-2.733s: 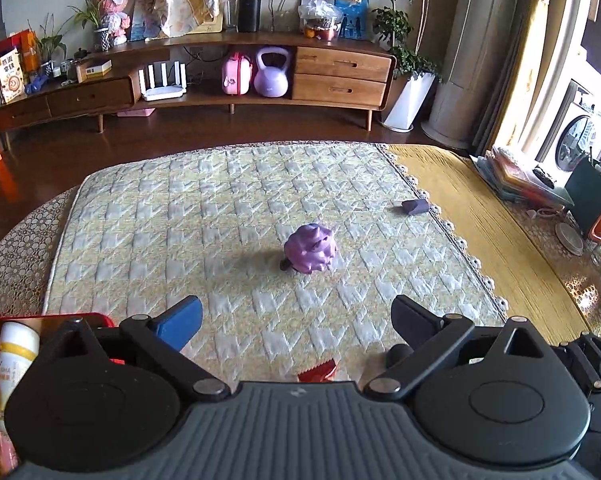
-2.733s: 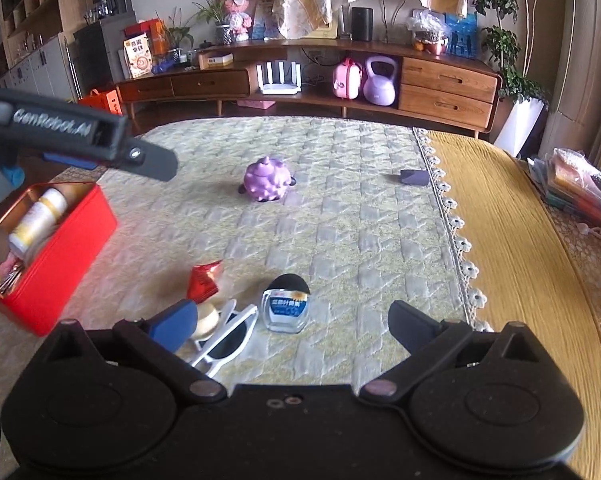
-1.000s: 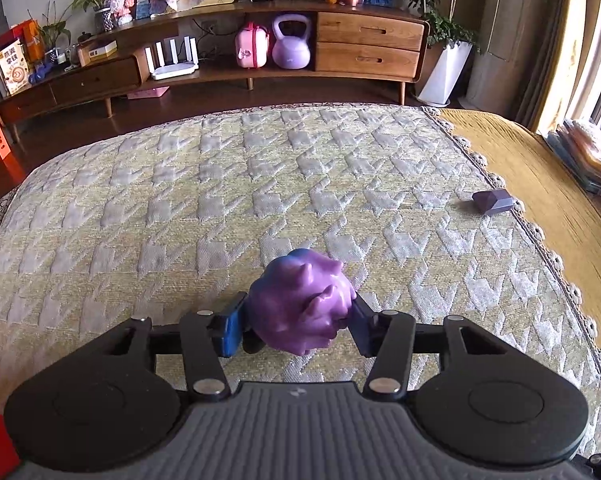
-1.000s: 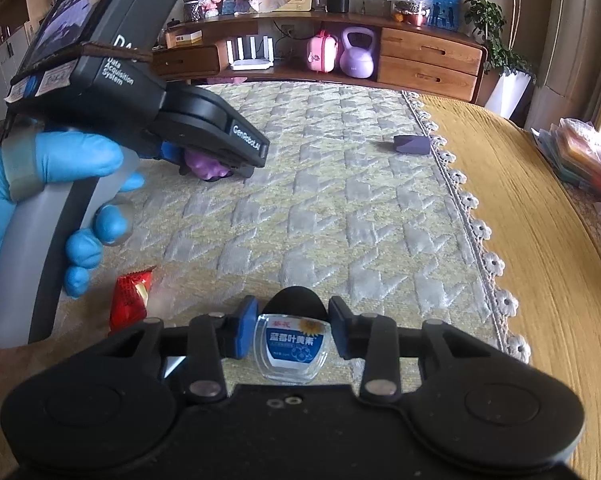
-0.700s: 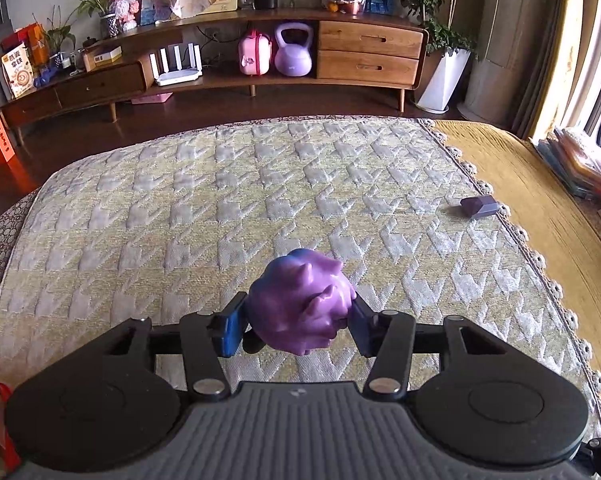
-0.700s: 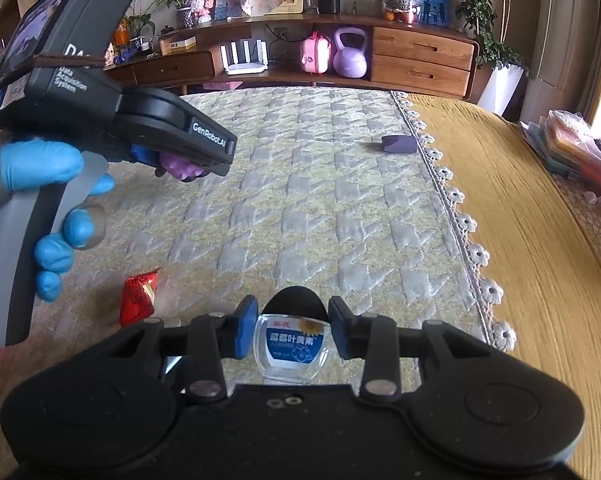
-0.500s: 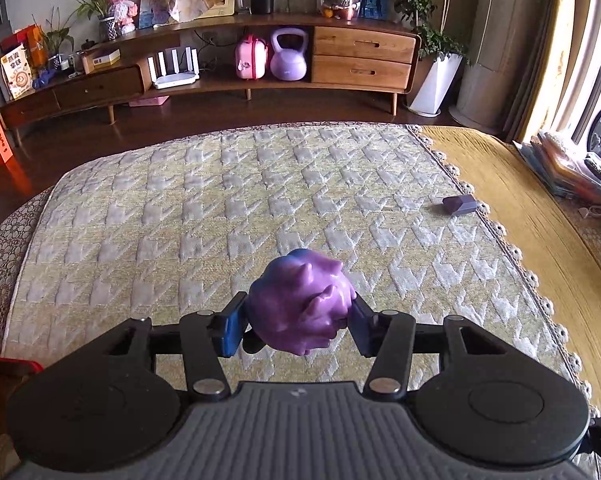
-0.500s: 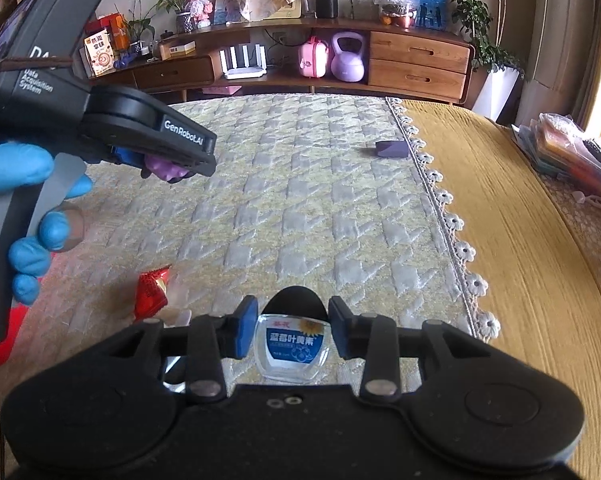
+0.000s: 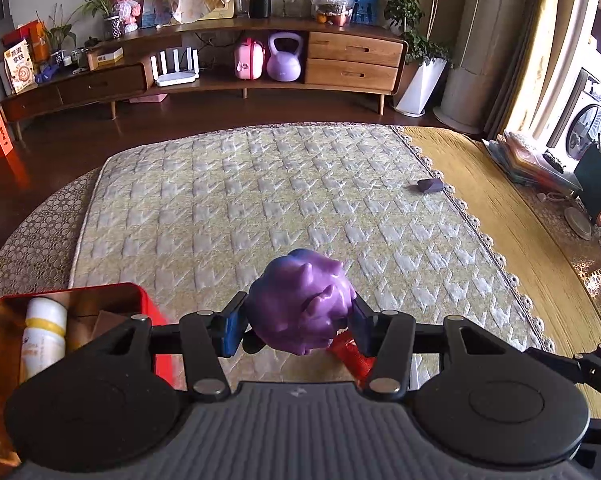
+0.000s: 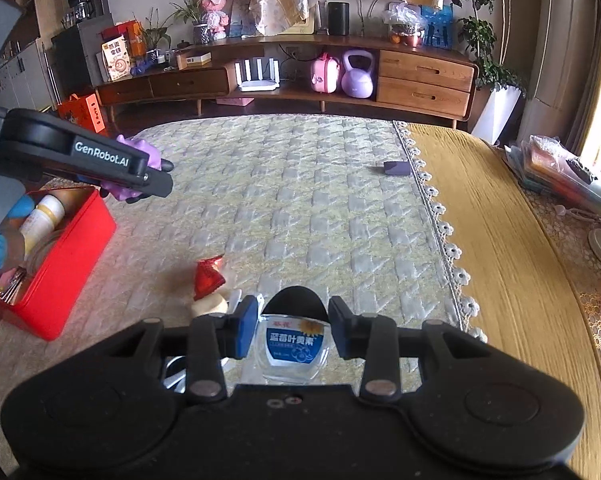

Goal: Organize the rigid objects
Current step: 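Carry plush toy with left tool to red box while right tool carries jar there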

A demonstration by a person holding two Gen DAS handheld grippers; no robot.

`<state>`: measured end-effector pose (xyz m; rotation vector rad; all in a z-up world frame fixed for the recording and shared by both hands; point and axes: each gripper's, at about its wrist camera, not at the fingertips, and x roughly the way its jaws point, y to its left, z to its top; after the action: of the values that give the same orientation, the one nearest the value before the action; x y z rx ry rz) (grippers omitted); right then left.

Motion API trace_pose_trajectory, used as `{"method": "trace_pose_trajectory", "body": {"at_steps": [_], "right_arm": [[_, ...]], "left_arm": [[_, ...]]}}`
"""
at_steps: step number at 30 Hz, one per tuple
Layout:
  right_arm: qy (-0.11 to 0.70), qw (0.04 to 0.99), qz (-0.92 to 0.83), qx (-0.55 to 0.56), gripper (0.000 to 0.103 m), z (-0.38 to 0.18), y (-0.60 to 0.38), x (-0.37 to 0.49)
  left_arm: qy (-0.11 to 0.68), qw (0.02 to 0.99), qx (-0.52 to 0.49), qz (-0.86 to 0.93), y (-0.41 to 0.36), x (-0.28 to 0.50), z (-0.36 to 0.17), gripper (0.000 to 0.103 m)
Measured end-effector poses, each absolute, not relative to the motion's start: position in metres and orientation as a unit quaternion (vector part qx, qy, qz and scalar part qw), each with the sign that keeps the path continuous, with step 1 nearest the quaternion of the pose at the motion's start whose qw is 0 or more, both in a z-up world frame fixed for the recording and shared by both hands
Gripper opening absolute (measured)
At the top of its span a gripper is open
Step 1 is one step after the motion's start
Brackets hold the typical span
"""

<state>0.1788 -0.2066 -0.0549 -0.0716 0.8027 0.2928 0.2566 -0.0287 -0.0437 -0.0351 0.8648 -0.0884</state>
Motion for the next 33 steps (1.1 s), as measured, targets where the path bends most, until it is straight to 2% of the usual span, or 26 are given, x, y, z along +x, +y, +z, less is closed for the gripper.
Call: {"method": "trace_pose_trajectory", "body": {"at_steps": [16, 33], "right_arm": [[0.357, 0.911, 0.204, -0.04, 0.038, -0.007, -0.132, 0.146], [0.365, 0.887, 0.277, -0.05, 0.038, -0.019, -0.018, 0.161]], "left_arm": [[0.414, 0.91, -0.015, -0.02, 0.07, 0.176, -0.006, 0.052], [0.468, 0.884, -0.01, 0.0, 0.148, 0.144, -0.06, 0.052]]}}
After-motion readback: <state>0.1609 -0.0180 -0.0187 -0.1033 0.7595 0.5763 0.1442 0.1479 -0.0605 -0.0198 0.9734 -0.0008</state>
